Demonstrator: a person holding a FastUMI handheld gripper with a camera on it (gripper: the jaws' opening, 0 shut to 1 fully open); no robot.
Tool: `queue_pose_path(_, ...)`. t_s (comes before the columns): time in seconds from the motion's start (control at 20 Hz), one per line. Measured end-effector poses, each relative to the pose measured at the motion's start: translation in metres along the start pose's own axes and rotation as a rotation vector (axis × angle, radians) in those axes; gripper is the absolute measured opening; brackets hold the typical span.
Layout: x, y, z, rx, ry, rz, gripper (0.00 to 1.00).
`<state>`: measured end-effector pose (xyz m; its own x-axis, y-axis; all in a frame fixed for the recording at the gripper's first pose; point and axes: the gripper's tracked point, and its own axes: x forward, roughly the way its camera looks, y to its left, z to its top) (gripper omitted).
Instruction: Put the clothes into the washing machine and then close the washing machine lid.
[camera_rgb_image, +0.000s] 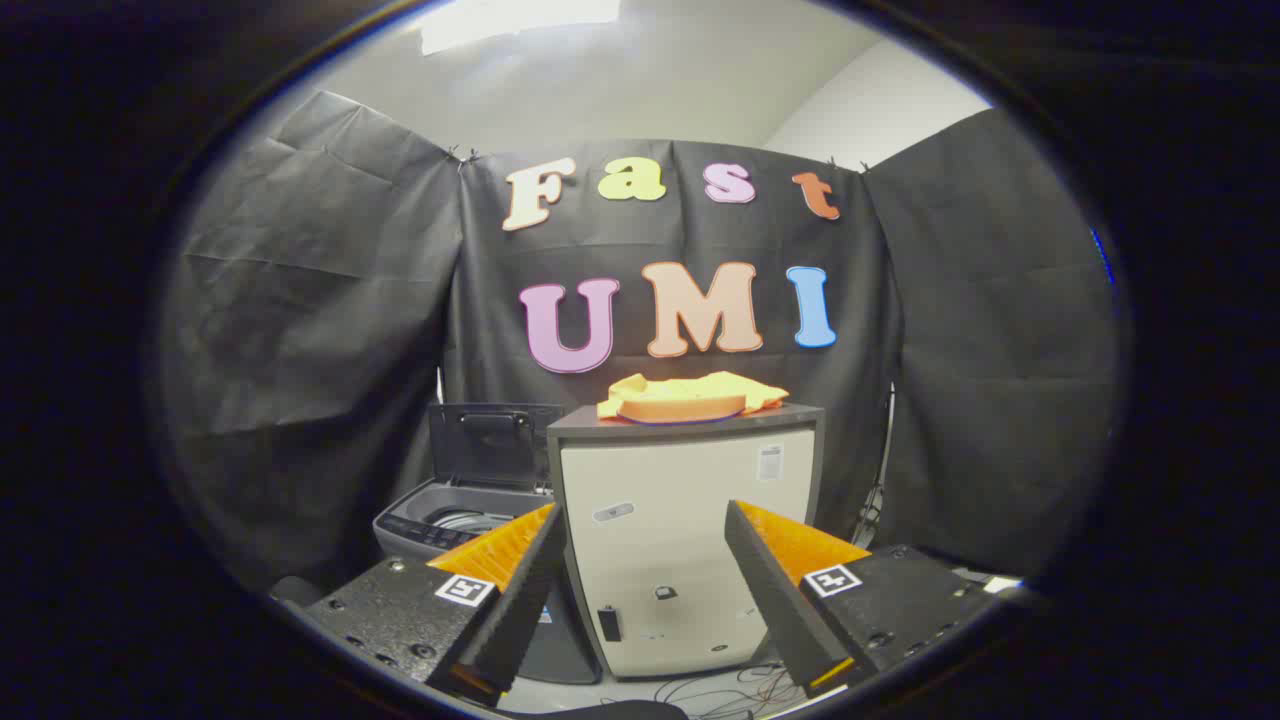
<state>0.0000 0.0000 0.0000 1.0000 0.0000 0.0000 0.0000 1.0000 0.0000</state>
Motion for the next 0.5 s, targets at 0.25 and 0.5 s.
queue_pose_path(0.25,0.0015,0.0022,0.0010,0.006,0.000,0.004,0.97)
queue_pose_path(0.5,0.0088,0.0057,0.0007,0.034,0.009,0.012,0.97)
